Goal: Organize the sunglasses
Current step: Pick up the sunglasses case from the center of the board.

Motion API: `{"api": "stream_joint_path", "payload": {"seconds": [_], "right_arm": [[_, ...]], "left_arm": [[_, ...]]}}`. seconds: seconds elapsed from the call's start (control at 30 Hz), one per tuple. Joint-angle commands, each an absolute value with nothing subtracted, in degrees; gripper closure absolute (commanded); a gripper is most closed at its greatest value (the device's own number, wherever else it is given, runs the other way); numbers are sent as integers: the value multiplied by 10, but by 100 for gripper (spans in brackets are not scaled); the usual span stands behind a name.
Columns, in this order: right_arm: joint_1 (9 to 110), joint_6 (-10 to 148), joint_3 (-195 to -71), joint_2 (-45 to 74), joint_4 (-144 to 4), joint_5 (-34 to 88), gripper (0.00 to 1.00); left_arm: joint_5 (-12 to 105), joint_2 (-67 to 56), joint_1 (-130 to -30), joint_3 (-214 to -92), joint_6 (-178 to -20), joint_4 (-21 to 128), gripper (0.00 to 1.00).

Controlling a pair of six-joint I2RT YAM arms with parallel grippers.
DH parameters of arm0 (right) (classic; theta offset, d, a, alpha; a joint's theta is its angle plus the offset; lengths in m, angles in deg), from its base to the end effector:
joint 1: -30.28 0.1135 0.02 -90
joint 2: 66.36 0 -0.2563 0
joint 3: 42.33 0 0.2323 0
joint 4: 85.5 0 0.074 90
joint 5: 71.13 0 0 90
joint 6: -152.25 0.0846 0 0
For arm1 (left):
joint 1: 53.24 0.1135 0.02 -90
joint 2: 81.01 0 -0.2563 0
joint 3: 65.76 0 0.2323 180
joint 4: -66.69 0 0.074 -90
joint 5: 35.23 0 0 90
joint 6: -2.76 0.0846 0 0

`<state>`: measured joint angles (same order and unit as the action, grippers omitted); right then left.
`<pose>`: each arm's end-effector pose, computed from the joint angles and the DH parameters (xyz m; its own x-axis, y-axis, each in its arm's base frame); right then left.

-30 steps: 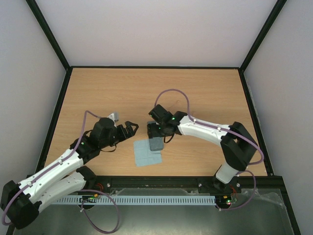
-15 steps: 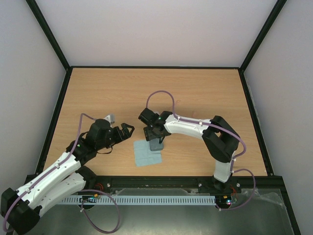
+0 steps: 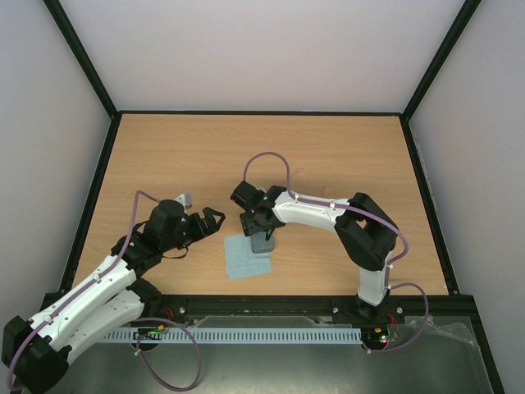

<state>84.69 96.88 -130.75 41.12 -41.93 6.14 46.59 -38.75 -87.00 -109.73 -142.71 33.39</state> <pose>0.2413 0.3051 0.1431 -0.8425 -0.2248 -0.4895 -0.3105 0.9453 0.1002 0.1570 -0.1194 0.2102 -0.7830 -0.4574 -0.4214 0.0101 0.6681 -0.7440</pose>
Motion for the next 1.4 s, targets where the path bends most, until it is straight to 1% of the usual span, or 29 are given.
{"api": "stream_joint_path", "payload": {"seconds": [0.0, 0.03, 0.07, 0.27, 0.33, 0.4, 0.43, 0.47, 0.73, 0.83, 0.93, 1.03, 1.17, 1.27, 1.37], "right_arm": [[849, 964, -1311, 425, -395, 52, 25], [849, 964, -1310, 425, -396, 52, 28], [849, 964, -1309, 425, -397, 53, 28], [849, 964, -1304, 428, -400, 57, 29], [849, 963, -1304, 430, -400, 57, 28], [849, 960, -1304, 433, -399, 59, 22], [849, 960, -1304, 433, -399, 59, 21], [849, 961, -1301, 433, -400, 58, 23], [849, 962, -1296, 414, -404, 53, 44], [849, 959, -1298, 376, -395, 52, 46], [847, 960, -1291, 306, -398, 73, 47], [825, 973, -1253, 199, -434, 152, 48], [754, 1027, -1181, 70, -538, 332, 50], [700, 1090, -1127, 7, -641, 488, 50], [673, 1176, -1072, -22, -769, 586, 51]], "left_arm": [[456, -391, -867, -1089, -1422, 336, 1], [455, -390, -867, -1088, -1423, 337, 1], [455, -389, -867, -1089, -1422, 337, 0], [451, -384, -867, -1089, -1423, 342, 0], [450, -385, -867, -1089, -1423, 343, 0], [449, -384, -866, -1089, -1424, 344, 0], [449, -382, -866, -1089, -1424, 344, 1], [449, -382, -867, -1089, -1423, 344, 1], [447, -381, -867, -1091, -1424, 345, 1], [442, -378, -867, -1091, -1422, 351, 1], [418, -370, -866, -1089, -1419, 374, 1], [368, -368, -866, -1076, -1426, 438, 1], [329, -377, -866, -1063, -1448, 500, 1], [280, -379, -865, -1042, -1502, 595, 1], [244, -376, -865, -1028, -1576, 708, 0]]}}
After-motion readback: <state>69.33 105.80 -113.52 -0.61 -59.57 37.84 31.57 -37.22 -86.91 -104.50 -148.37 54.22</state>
